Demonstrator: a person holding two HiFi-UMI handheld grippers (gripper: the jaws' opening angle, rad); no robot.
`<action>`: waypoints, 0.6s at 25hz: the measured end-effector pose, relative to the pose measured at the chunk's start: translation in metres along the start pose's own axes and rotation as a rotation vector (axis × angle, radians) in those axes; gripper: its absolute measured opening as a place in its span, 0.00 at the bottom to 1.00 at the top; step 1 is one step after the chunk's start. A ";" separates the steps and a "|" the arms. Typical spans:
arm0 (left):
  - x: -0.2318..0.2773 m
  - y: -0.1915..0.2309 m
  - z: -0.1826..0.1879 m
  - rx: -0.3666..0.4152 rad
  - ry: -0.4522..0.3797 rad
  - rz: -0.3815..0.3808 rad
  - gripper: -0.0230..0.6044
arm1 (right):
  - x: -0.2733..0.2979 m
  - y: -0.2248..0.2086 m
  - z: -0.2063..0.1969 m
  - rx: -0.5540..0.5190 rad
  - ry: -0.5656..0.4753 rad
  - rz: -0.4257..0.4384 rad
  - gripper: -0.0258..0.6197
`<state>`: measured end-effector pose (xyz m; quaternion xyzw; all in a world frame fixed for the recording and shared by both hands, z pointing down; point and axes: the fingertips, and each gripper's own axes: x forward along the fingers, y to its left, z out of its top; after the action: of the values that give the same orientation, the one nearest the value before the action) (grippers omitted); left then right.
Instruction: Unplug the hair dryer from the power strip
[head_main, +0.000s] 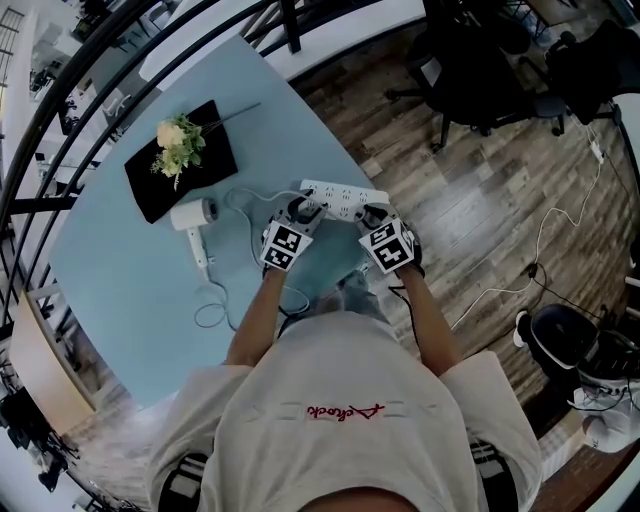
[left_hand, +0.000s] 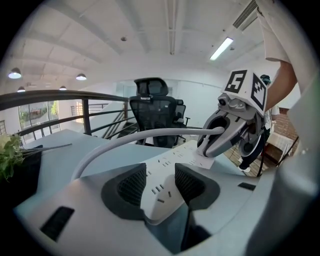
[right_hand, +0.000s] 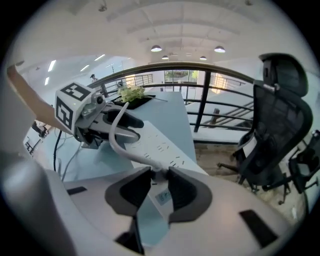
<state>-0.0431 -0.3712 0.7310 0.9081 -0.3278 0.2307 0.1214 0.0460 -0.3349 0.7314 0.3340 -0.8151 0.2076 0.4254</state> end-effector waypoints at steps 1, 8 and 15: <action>0.000 0.000 0.000 0.001 0.000 -0.002 0.30 | -0.001 0.001 -0.001 -0.011 -0.012 -0.022 0.23; 0.000 0.000 0.000 0.001 -0.001 -0.007 0.30 | 0.002 0.001 -0.001 0.009 0.023 0.033 0.23; 0.000 -0.001 -0.001 -0.007 -0.002 -0.002 0.30 | 0.002 -0.001 -0.001 0.030 0.030 0.037 0.23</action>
<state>-0.0428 -0.3699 0.7319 0.9082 -0.3280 0.2284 0.1244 0.0464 -0.3361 0.7336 0.3221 -0.8113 0.2328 0.4288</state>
